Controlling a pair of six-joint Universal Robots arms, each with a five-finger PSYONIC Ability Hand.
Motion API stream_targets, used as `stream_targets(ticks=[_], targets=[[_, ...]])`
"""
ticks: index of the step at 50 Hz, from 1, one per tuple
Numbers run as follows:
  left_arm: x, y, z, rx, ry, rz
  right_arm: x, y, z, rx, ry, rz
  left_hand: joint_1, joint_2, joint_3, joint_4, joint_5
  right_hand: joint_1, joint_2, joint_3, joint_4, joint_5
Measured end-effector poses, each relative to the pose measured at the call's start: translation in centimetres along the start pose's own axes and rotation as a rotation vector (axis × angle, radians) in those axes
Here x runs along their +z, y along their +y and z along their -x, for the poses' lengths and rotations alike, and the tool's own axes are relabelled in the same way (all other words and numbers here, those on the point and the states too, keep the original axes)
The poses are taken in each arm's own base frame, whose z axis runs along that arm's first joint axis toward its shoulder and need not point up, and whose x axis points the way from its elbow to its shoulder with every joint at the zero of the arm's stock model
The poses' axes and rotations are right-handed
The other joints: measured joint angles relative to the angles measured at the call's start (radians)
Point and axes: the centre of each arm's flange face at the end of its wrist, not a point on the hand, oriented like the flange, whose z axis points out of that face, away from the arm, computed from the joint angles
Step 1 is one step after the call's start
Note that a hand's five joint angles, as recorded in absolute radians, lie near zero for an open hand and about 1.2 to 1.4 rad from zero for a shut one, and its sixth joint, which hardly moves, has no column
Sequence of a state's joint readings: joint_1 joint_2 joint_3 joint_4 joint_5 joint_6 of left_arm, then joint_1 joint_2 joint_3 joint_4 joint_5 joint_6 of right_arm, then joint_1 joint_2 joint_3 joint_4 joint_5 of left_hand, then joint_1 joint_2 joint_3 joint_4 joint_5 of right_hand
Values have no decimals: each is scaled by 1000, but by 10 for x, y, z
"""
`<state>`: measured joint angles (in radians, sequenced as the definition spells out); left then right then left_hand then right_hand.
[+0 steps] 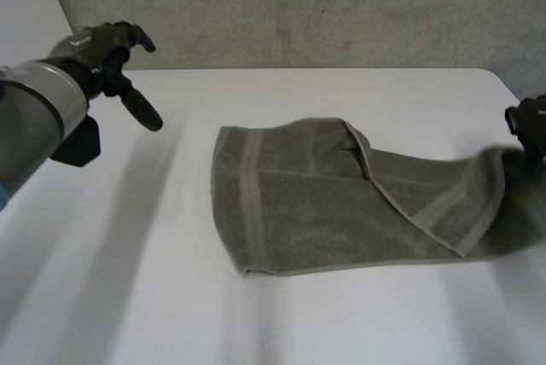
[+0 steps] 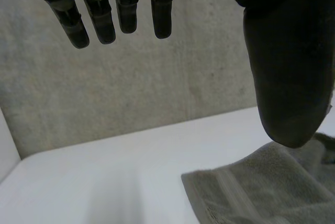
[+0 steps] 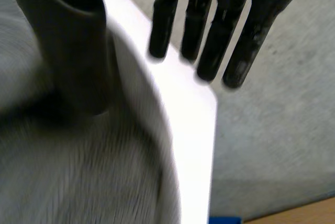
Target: Fold the towel.
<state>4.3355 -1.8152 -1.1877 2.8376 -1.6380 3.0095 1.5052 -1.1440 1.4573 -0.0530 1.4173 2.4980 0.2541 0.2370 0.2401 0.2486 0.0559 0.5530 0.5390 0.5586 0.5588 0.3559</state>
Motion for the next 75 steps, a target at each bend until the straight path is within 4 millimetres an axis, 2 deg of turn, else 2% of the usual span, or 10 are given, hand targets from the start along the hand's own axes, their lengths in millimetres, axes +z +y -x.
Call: stream_targets(ticks=[4,8,12,21,25,31,39,46,67,75], targets=[[5,20,-10,11,29,42,-7,11,13,11,-46,48,0,0,0,0,0,-284,-278,-286,-287,-292],[10,44,-24,27,68,87,-18,11,33,17,-101,61,0,0,0,0,0,-317,-293,-307,-300,-294],[16,70,-36,49,101,127,-34,2,54,26,-156,41,0,0,0,0,0,-317,-293,-307,-300,-294],[30,115,-46,119,140,193,-75,-14,93,73,-274,-1,0,0,0,0,0,-320,-293,-307,-300,-294],[27,131,-49,158,169,242,-86,-11,106,77,-314,9,0,0,0,0,0,-320,-293,-307,-300,-294],[4,159,-52,235,248,351,-98,3,119,75,-350,34,0,0,0,0,0,-320,-293,-307,-300,-294],[-25,177,-51,273,288,431,-96,10,119,76,-334,33,0,0,0,0,0,-320,-293,-307,-300,-294],[-35,188,-58,281,312,449,-95,12,118,76,-330,36,0,0,0,0,0,-320,-293,-307,-300,-294],[-4,206,-82,290,323,346,-102,22,125,70,-339,48,3,33,30,5,53,-320,-293,-307,-300,-294],[4,215,-78,307,275,358,-102,22,125,70,-339,50,268,286,286,274,288,-320,-293,-307,-300,-294]])
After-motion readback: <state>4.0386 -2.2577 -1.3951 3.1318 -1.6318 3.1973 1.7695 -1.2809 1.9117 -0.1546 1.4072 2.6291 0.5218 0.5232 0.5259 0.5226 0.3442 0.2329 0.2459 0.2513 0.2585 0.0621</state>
